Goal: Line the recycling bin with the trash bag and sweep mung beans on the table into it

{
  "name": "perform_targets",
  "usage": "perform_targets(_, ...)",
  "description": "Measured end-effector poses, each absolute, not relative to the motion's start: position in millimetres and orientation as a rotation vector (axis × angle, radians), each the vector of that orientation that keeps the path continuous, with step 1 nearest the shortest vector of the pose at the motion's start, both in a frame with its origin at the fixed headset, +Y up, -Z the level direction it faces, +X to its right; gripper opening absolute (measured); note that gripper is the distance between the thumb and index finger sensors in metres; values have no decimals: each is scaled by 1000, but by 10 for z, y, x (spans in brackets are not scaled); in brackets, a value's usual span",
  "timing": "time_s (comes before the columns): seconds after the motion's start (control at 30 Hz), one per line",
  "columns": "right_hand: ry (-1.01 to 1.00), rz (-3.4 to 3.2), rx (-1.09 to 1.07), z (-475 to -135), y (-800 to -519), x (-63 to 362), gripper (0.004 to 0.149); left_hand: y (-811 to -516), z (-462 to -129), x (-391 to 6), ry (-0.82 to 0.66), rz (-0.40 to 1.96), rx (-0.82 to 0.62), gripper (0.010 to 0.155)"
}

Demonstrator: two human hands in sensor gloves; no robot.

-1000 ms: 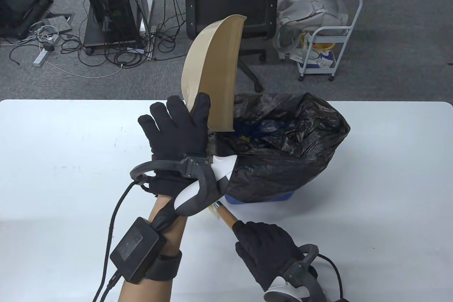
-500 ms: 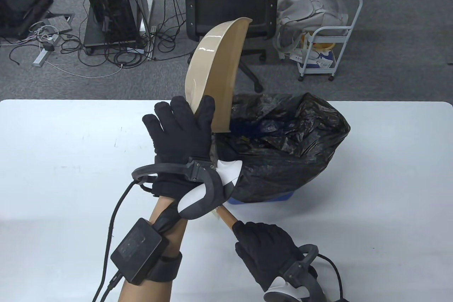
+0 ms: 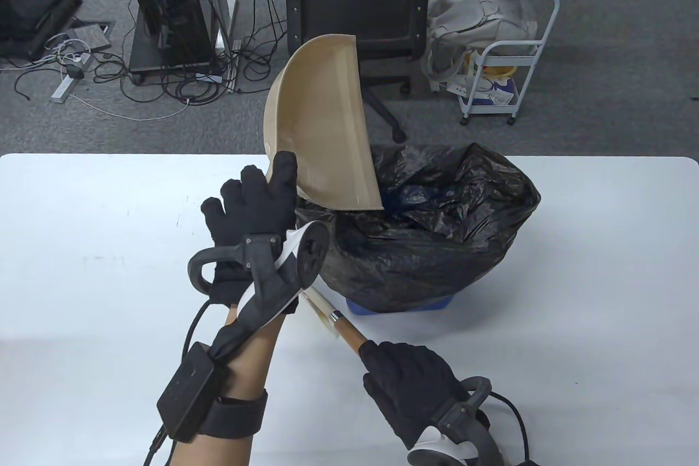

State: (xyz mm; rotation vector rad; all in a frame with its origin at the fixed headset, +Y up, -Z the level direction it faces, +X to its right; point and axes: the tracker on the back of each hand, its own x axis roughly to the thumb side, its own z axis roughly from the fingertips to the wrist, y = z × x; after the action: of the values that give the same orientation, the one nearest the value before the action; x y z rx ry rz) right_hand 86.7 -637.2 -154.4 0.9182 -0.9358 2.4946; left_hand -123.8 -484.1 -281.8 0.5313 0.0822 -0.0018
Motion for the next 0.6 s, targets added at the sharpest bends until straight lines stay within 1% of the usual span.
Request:
perform_targets(0.1, -936, 2495, 918, -1544, -6372, 867, 51, -4835, -2827, -1342, 90, 152, 463, 61)
perform_targets(0.2, -936, 2495, 918, -1544, -6372, 867, 50, -4837, -2827, -1419, 89, 235, 428, 61)
perform_targets(0.43, -934, 2492, 917, -1552, -6372, 872, 50, -4892, -2803, -1607, 102, 277, 401, 61)
perform_targets(0.6, -935, 2493, 918, -1555, -6371, 873, 50, -4969, -2760, -1853, 134, 306, 399, 61)
